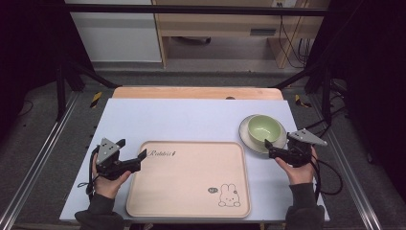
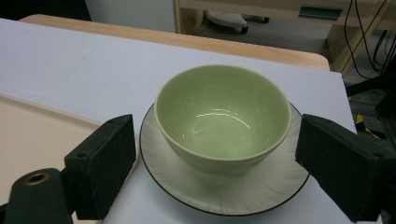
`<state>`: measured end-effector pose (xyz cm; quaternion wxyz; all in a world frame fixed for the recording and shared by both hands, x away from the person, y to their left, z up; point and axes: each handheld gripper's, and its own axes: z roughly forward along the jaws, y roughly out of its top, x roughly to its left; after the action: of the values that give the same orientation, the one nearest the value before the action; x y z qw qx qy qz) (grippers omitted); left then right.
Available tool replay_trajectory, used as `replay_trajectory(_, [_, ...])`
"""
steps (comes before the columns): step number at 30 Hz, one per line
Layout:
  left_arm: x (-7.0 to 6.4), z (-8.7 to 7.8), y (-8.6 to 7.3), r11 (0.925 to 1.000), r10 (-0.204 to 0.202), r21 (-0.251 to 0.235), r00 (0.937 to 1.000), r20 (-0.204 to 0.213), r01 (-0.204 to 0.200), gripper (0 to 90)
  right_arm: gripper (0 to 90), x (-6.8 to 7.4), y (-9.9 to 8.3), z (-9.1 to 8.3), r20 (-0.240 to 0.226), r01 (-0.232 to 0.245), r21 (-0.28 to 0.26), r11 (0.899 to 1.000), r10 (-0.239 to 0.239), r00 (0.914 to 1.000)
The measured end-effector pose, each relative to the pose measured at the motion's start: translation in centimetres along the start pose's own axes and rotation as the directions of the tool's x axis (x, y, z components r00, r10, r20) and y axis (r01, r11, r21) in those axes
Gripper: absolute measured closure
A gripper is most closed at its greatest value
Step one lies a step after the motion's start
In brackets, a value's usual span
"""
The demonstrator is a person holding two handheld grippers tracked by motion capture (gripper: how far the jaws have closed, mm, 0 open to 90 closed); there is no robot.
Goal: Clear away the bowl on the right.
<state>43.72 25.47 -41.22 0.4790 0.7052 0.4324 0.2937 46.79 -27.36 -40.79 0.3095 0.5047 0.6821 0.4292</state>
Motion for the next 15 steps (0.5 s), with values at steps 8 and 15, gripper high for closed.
replay_trajectory(8, [-0.1, 0.2, -0.1, 1.0, 0.003, 0.007, 1.0, -0.001, -0.003, 13.4, 13.8, -0.3, 0.3, 1.3, 0.015, -0.008, 0.024, 1.0, 0.008, 0.9999])
replay_trajectory(15, [0.0, 0.3, -0.2, 0.9999, 0.0, 0.01, 1.0, -0.001, 0.001, 13.4, 15.1, -0.7, 0.4, 2.4, 0.027, -0.021, 0.048, 0.999, 0.02, 0.9994])
